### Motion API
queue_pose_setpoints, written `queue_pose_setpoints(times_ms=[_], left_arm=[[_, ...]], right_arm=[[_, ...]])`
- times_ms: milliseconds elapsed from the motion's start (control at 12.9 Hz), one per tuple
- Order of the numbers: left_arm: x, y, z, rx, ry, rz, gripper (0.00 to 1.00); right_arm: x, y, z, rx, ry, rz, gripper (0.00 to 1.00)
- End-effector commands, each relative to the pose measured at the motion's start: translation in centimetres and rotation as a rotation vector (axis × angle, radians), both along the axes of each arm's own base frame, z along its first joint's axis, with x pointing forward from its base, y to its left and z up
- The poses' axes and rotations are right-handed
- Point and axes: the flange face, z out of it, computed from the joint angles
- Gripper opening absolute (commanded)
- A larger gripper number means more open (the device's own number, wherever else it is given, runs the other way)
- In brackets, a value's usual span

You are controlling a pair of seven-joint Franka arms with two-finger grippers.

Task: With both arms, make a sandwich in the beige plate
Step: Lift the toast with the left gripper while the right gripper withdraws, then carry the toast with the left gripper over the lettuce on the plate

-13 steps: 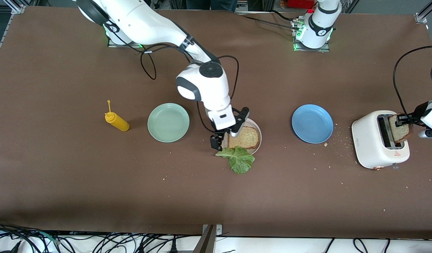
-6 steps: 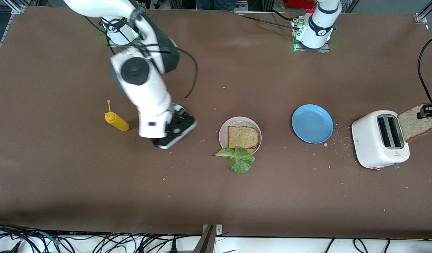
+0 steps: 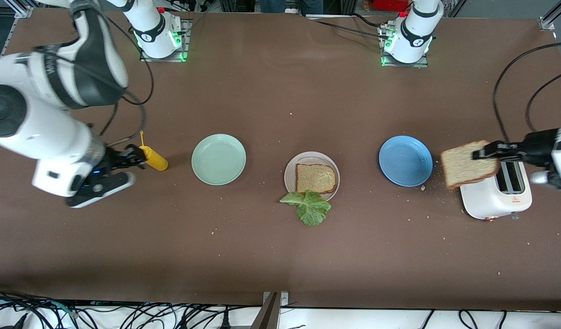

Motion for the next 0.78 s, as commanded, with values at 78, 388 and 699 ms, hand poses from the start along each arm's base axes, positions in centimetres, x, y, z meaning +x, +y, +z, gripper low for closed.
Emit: queue_pose_setpoints(times_ms=[78,388,699], left_arm=[[1.8,-10.6,-4.6,-0.186,0.014,-0.153,0.00],[2.2,-19.6,-7.0,-0.151,-0.022,-0.207,0.00],[1.3,-25.4,-9.1,-0.117,0.028,-0.220,0.00]], right_arm=[[0.2,-6.5,1.7,-0.010,-0.007,-0.140,1.00],[-0.2,-14.4,0.2,0.080,0.019,-0.368,1.00],[-1.2,-17.5,-0.5,0.078,0.080,-0.415,1.00]])
